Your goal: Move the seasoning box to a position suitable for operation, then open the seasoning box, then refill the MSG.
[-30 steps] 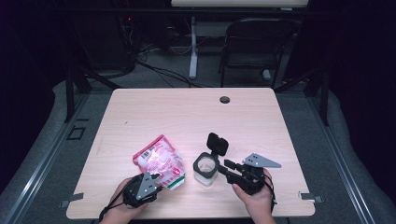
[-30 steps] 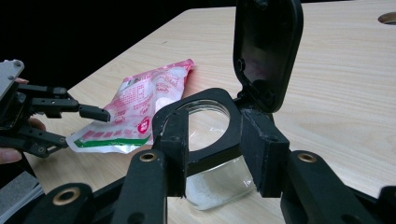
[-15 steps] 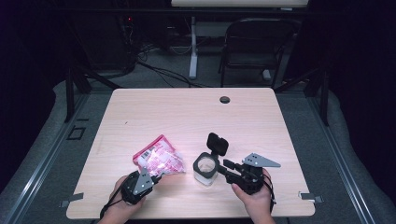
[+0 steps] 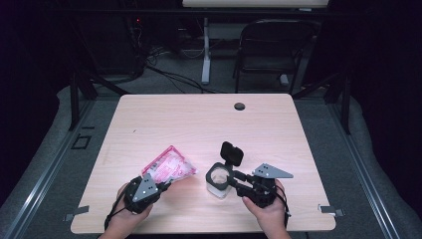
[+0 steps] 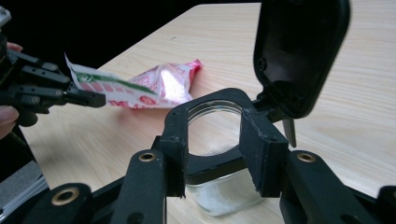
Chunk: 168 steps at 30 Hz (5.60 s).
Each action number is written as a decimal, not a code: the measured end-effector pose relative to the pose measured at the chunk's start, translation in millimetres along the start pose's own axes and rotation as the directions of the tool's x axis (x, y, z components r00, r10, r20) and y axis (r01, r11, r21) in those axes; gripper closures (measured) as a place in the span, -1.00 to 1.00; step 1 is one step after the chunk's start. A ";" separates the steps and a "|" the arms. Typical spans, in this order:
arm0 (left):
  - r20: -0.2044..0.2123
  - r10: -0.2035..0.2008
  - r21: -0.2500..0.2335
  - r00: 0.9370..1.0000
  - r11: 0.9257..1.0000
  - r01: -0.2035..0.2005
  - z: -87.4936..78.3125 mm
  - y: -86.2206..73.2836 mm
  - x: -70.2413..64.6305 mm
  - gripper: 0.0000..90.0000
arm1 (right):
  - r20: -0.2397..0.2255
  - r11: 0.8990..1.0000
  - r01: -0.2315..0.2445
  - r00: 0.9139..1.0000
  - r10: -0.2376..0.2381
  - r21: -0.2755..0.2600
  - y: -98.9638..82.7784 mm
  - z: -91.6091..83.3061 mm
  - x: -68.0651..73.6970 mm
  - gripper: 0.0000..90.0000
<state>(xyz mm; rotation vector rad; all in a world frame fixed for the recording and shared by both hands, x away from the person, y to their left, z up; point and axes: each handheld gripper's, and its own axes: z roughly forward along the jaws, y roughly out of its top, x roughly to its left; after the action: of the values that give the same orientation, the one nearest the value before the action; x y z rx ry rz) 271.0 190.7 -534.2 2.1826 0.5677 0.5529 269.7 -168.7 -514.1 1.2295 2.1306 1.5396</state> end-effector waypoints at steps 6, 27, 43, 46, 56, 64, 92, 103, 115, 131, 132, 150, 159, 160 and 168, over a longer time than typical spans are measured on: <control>0.011 0.000 -0.031 1.000 1.000 0.000 -3.8 7.1 1.1 1.00 | -0.023 0.999 0.042 0.999 -0.042 0.005 1.5 4.5 4.0 0.44; 0.088 0.080 -0.123 0.993 0.990 -0.068 -20.3 32.4 -18.5 1.00 | -0.105 0.978 0.204 0.974 -0.200 0.028 12.9 34.9 15.7 0.34; 0.088 0.063 -0.133 0.994 0.990 -0.051 -34.5 23.6 -11.0 1.00 | -0.198 0.965 0.257 0.949 -0.244 0.041 33.9 75.5 28.3 0.25; 0.083 0.055 -0.138 0.995 0.990 -0.043 -35.6 22.2 -9.2 1.00 | -0.213 0.959 0.281 0.940 -0.267 0.041 35.8 81.9 33.6 0.20; 0.077 0.020 -0.137 0.997 0.990 -0.009 -33.5 21.3 -3.0 1.00 | -0.265 0.941 0.330 0.916 -0.302 0.069 31.9 80.4 43.0 0.61; 0.077 0.018 -0.141 0.997 0.990 -0.007 -31.9 22.6 -2.8 1.00 | -0.304 0.935 0.343 0.904 -0.302 0.091 29.3 77.9 43.9 1.00; 0.081 -0.119 -0.172 0.990 0.976 0.132 -18.6 -3.7 0.8 -0.06 | -0.269 0.959 0.276 0.931 -0.249 0.069 37.8 72.2 42.0 1.00; 0.054 -0.137 -0.132 0.989 0.981 0.144 -8.4 -16.7 -0.2 -0.25 | -0.258 0.966 0.250 0.939 -0.226 0.062 43.5 70.4 42.2 1.00; 0.018 -0.135 -0.040 0.991 0.990 0.135 11.3 -28.6 -3.0 -0.29 | -0.260 0.970 0.235 0.942 -0.211 0.063 44.4 69.9 41.6 1.00; 0.017 -0.192 0.021 0.981 0.981 0.191 41.3 -35.3 2.5 -0.29 | -0.275 0.972 0.227 0.940 -0.203 0.059 46.9 70.8 44.9 1.00; 0.017 -0.190 0.024 0.982 0.982 0.190 41.8 -35.0 3.4 -0.28 | -0.275 0.972 0.228 0.940 -0.204 0.059 46.9 70.8 44.9 1.00; 0.039 -0.246 0.064 0.968 0.968 0.243 48.7 -33.1 11.1 -0.06 | -0.287 0.975 0.217 0.938 -0.193 0.053 46.9 71.0 45.4 1.00; 0.031 -0.240 0.078 0.970 0.968 0.237 51.7 -31.6 11.8 -0.07 | -0.294 0.979 0.198 0.940 -0.175 0.048 47.4 72.1 44.2 1.00; 0.029 -0.239 0.080 0.970 0.968 0.237 51.8 -31.5 11.6 -0.05 | -0.294 0.978 0.202 0.939 -0.179 0.049 47.6 72.0 44.1 1.00; -0.007 -0.236 0.110 0.972 0.966 0.235 59.2 -26.8 10.9 0.00 | -0.295 0.979 0.199 0.939 -0.176 0.050 47.7 72.3 44.0 1.00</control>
<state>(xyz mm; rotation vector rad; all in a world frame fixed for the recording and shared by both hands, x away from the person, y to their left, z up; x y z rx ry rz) 306.9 177.6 -587.9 2.1788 0.8594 0.3949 310.5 -83.6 -491.0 0.8312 2.4313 1.6482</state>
